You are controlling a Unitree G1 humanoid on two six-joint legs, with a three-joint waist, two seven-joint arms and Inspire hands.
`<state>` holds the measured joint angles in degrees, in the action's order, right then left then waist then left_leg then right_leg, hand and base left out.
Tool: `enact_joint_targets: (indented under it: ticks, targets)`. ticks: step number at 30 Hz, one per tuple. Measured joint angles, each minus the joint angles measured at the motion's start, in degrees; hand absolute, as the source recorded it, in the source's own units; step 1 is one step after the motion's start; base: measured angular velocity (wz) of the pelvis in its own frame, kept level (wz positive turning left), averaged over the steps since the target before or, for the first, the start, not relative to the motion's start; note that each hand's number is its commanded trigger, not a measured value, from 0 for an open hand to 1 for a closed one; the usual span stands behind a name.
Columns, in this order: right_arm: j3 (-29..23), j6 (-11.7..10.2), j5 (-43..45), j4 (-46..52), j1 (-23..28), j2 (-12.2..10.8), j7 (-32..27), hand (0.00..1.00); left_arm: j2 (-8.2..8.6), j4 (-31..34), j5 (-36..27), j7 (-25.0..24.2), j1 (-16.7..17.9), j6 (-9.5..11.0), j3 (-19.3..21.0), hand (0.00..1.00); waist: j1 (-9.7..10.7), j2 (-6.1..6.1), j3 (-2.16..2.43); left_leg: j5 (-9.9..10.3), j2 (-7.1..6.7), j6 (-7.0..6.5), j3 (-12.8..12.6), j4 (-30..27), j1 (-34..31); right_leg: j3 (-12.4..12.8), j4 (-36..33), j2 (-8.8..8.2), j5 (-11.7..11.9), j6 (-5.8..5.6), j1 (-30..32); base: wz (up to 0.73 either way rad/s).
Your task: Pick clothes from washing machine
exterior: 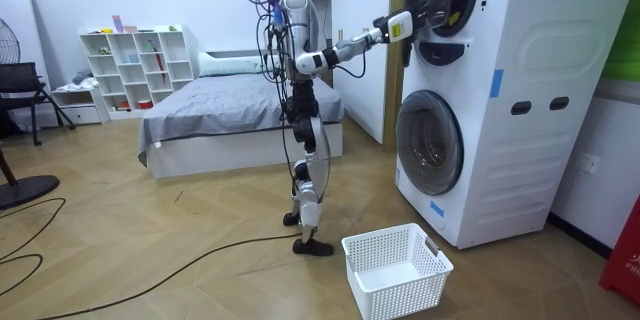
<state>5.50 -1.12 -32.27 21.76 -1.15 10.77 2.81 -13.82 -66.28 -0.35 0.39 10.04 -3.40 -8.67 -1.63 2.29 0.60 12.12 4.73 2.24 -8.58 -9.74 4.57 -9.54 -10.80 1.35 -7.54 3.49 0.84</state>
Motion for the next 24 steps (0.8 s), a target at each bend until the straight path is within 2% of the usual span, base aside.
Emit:
enact_joint_targets:
  ticks: [6,11,19,24]
  targets:
    - [0.59,0.01,0.38,0.68,0.00,0.03,0.00,0.00,-0.03,-0.03,3.34,-1.06,-1.22,0.00,-0.60,0.00,-0.42,0.10,0.04,-0.02,0.12,0.02,-0.02,0.15,0.20,0.89,0.07,0.66,0.15,0.26,0.26,-0.09]
    - [2.12,-0.38,0.06,0.92,0.00,0.04,0.00,0.00,-0.33,-0.03,3.37,-1.41,-1.84,-0.01,-0.85,0.00,-0.42,0.09,0.04,-0.04,0.56,0.07,-0.08,0.02,0.17,0.97,0.19,0.79,0.31,0.55,0.29,-0.06]
    - [3.62,-0.60,2.14,0.92,0.00,0.12,0.35,0.00,-0.75,0.03,4.78,-2.11,-2.54,0.00,-2.26,0.00,-0.41,0.06,0.02,-0.51,0.87,0.86,0.52,0.03,0.06,-0.68,-0.02,0.77,0.25,1.18,0.17,0.04]
    - [4.69,-0.60,3.27,0.92,0.00,0.02,0.35,0.00,-0.93,0.04,4.96,-1.10,-2.71,-0.14,-2.86,0.00,-0.52,0.33,-0.10,-1.00,1.14,1.59,1.87,-0.01,-0.31,-2.27,-0.22,0.75,0.09,1.66,0.15,0.12]
